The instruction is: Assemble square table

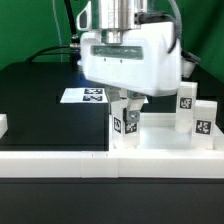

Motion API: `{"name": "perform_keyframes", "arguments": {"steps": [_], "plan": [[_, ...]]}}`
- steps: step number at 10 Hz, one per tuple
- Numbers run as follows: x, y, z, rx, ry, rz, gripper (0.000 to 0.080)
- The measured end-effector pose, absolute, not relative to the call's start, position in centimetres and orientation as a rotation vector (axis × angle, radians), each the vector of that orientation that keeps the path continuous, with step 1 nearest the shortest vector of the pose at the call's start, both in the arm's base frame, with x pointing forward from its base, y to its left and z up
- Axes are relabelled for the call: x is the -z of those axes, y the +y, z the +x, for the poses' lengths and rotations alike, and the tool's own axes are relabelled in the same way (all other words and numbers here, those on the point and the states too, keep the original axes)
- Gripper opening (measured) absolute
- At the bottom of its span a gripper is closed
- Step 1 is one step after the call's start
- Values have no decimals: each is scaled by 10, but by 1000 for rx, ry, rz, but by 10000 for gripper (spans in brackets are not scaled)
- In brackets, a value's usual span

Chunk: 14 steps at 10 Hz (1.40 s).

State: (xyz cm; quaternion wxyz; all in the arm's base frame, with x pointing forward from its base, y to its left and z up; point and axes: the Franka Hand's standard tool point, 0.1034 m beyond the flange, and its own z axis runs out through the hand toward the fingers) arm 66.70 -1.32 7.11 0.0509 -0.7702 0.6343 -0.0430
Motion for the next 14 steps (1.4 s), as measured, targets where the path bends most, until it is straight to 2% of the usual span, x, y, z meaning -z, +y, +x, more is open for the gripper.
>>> {"name": "perform_keyframes", "arguments": {"steps": [2,4,10,11,12,13,14], "plan": [[-73,-11,669,-34,2235,-1992,293],[-71,-12,670,-72,2432,-1736,293],[-70,-12,668,-77,2536,-1603,294],[-70,-12,668,-77,2536,-1603,524],[-71,-10,668,-76,2531,-1607,524],[-78,-4,668,-77,2516,-1618,622],[-94,5,666,-79,2494,-1616,645]]}}
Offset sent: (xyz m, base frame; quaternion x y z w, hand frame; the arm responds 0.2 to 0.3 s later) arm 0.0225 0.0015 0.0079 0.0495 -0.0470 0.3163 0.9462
